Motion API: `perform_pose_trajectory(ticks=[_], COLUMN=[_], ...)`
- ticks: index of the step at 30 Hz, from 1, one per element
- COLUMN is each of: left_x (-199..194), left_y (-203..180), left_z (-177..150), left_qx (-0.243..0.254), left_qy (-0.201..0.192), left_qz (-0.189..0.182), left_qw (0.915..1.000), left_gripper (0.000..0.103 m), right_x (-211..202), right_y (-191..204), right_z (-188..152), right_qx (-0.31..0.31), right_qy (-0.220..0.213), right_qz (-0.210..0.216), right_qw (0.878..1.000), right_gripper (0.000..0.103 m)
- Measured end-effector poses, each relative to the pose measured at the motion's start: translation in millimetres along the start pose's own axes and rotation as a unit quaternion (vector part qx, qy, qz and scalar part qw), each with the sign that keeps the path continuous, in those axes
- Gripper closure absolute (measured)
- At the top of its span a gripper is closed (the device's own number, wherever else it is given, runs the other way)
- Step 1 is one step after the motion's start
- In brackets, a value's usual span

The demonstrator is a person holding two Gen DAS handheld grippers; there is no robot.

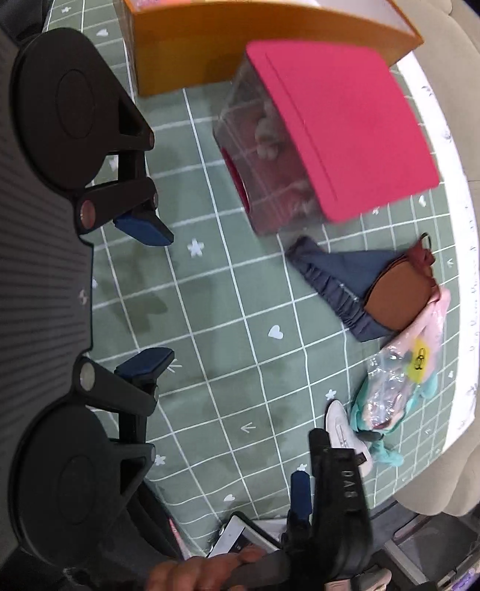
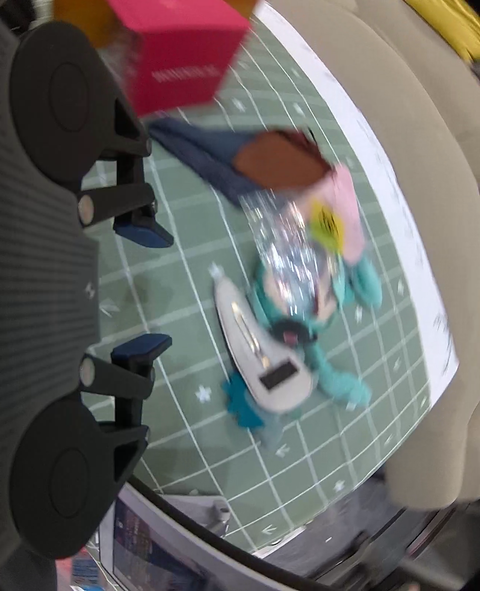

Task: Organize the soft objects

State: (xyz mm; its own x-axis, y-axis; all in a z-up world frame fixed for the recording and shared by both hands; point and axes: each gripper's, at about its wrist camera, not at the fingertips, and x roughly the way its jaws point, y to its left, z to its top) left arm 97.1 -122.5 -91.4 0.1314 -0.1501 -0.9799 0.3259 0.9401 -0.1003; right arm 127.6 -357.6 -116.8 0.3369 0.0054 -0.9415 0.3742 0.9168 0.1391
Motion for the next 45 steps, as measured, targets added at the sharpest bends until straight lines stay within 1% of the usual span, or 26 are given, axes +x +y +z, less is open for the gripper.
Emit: perform_pose_trajectory(ticks=[4,7,12,16,19,20,22,23,24,25,27,29,34,35,38,39,40,41,45], left_x=[10,18,28,34,39,40,41,41,41,41,40,38,41,43,53,56,58,59,63], left_y=[-13,-22,-31,-31,-30,-29,-28,-28,-29,-30,-33,-34,-40,-41,-37,-35,-34,-35,-41], left_z=[9,19,34,38,40,42,45,47,49,53,61,70,97,103,118,122,127,131,148], left_qx=[0.004,0.005,0.006,0.002,-0.006,-0.010,-0.025,-0.030,-0.032,-0.032,-0.033,-0.036,-0.031,-0.035,-0.076,-0.096,-0.109,-0.113,-0.094], left_qy=[-0.004,-0.009,-0.010,-0.008,-0.003,-0.001,0.003,0.003,0.002,-0.001,-0.010,-0.017,-0.043,-0.047,-0.043,-0.044,-0.049,-0.056,-0.088], left_qz=[0.003,-0.001,0.001,0.005,0.010,0.007,-0.010,-0.017,-0.022,-0.023,-0.020,-0.024,-0.035,-0.043,-0.092,-0.104,-0.105,-0.097,-0.040], left_qw=[1.0000,1.0000,0.9999,1.0000,0.9999,0.9999,0.9996,0.9994,0.9992,0.9992,0.9992,0.9989,0.9980,0.9974,0.9919,0.9889,0.9873,0.9873,0.9910], left_gripper=[0.029,0.029,0.029,0.029,0.029,0.029,0.029,0.029,0.029,0.029,0.029,0.029,0.027,0.027,0.027,0.027,0.027,0.027,0.027], right_x=[18,30,45,60,62,62,62,63,63,63,62,60,52,51,49,49,48,48,50], right_y=[-18,-27,-31,-36,-35,-36,-36,-38,-40,-43,-52,-59,-55,-55,-60,-61,-63,-64,-66], right_z=[16,27,41,46,49,50,50,51,51,50,49,48,46,45,43,42,41,40,38], right_qx=[0.038,0.064,0.078,0.103,0.111,0.115,0.123,0.127,0.134,0.143,0.167,0.181,0.124,0.119,0.111,0.110,0.108,0.106,0.102], right_qy=[0.000,0.000,0.004,0.020,0.014,0.009,0.003,0.000,-0.004,-0.006,-0.010,-0.014,-0.030,-0.030,-0.026,-0.025,-0.024,-0.023,-0.025], right_qz=[-0.008,-0.009,-0.005,0.000,-0.003,-0.003,-0.007,-0.008,-0.010,-0.006,0.007,0.017,0.001,0.001,0.003,0.003,0.004,0.005,0.010], right_qw=[0.999,0.998,0.997,0.994,0.994,0.993,0.992,0.992,0.991,0.990,0.986,0.983,0.992,0.992,0.993,0.994,0.994,0.994,0.994], right_gripper=[0.052,0.055,0.057,0.057,0.058,0.060,0.070,0.079,0.083,0.085,0.095,0.097,0.101,0.101,0.101,0.101,0.101,0.101,0.101])
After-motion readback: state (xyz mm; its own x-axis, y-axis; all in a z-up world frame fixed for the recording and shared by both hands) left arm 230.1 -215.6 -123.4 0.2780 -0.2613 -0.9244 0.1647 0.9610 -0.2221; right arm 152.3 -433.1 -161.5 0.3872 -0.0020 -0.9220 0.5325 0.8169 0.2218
